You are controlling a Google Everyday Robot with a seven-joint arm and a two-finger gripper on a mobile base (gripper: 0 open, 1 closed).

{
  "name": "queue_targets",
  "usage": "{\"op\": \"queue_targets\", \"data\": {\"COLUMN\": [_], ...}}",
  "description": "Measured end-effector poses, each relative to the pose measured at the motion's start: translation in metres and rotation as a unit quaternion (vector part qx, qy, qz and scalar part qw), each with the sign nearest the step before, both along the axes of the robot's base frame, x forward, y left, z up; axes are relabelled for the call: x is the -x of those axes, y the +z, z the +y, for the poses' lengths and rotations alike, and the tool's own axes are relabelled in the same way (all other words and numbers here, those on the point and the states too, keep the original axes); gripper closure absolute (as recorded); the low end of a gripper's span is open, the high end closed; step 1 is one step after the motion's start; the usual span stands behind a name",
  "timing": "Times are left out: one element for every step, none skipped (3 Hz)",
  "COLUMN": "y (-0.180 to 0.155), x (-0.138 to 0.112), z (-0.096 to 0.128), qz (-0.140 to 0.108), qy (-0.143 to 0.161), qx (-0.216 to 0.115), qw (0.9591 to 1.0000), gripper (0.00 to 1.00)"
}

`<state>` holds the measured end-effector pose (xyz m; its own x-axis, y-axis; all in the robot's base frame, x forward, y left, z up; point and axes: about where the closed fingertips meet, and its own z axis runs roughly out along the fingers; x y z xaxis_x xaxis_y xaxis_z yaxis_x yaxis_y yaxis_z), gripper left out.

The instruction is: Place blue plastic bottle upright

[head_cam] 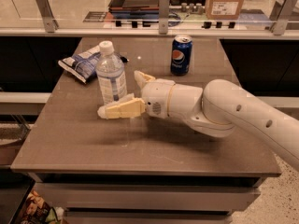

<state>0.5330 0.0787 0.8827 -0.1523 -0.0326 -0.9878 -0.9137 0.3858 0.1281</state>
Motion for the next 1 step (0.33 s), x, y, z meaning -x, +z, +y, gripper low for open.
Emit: {"op": "queue_targets", "data": {"y": [0.0], "x": [0.0], "z": [0.0001], "qz": [0.0], "qy": [0.0], "qx": [0.0], "qw": [1.0], "gripper": [0.0]}}
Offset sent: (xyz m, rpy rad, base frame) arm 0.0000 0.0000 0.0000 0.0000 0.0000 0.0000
